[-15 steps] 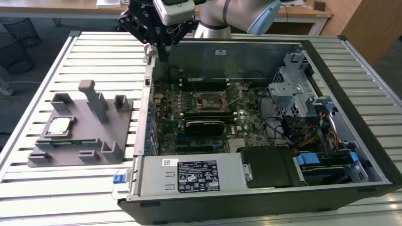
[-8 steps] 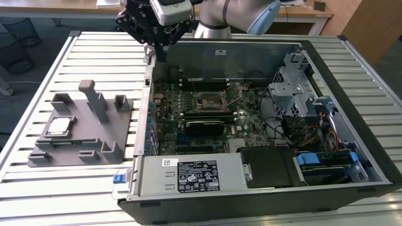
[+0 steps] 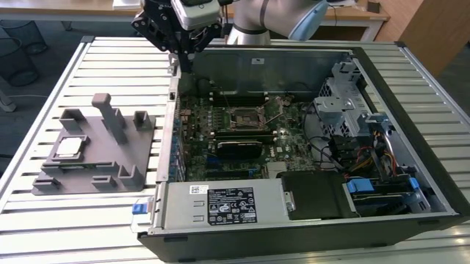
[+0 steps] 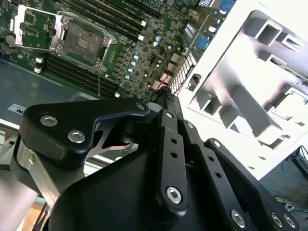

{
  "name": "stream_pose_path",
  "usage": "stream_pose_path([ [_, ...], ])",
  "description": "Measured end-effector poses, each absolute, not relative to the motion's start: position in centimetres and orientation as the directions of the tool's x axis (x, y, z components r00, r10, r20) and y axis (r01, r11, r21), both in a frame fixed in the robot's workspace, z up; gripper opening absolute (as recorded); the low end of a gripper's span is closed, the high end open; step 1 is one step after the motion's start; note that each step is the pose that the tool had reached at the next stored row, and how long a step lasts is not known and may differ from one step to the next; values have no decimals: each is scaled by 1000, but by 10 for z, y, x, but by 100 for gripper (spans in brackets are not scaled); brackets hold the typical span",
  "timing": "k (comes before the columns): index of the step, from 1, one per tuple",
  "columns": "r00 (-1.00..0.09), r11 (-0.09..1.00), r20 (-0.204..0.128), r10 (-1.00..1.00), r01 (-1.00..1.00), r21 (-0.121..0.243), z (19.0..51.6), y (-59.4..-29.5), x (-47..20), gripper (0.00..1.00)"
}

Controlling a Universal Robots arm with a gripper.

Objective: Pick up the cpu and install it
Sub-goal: 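Reach for the cpu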

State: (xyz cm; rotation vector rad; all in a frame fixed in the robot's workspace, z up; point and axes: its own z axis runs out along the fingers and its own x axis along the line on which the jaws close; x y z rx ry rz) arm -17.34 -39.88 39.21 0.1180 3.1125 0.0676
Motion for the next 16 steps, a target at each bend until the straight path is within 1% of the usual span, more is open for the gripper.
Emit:
stream_pose_path([
  [16,-997,996,-24,76,75,44,392,-399,-183,11],
])
